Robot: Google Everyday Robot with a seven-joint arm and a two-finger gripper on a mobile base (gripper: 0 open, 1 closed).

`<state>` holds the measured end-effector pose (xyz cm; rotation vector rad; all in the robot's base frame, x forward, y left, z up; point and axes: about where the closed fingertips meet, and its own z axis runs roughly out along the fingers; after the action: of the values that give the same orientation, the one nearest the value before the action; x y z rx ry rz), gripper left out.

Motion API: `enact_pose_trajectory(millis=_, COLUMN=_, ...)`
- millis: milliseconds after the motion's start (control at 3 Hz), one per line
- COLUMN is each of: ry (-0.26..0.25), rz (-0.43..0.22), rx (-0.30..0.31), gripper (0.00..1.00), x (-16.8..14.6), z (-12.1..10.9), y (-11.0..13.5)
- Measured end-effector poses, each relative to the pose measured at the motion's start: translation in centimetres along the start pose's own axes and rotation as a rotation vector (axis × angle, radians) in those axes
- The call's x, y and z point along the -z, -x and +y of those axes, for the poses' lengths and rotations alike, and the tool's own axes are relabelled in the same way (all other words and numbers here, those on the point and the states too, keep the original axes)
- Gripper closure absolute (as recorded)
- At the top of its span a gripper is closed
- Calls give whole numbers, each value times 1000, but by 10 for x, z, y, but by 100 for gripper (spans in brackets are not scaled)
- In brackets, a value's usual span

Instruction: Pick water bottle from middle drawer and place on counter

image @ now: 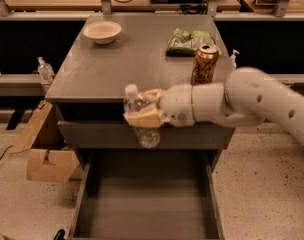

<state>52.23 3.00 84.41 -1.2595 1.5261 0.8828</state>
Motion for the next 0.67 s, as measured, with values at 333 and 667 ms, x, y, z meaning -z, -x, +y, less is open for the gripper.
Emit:
enact_pose_trajectory(millis=333, ry=-111, rz=-14, rx=24, gripper=100, x=16, z=-33, y=86)
enact_pose_trajectory(millis=667, ry=-221, rz=-38, rx=-4, gripper=100, x=6, z=-68, y=140)
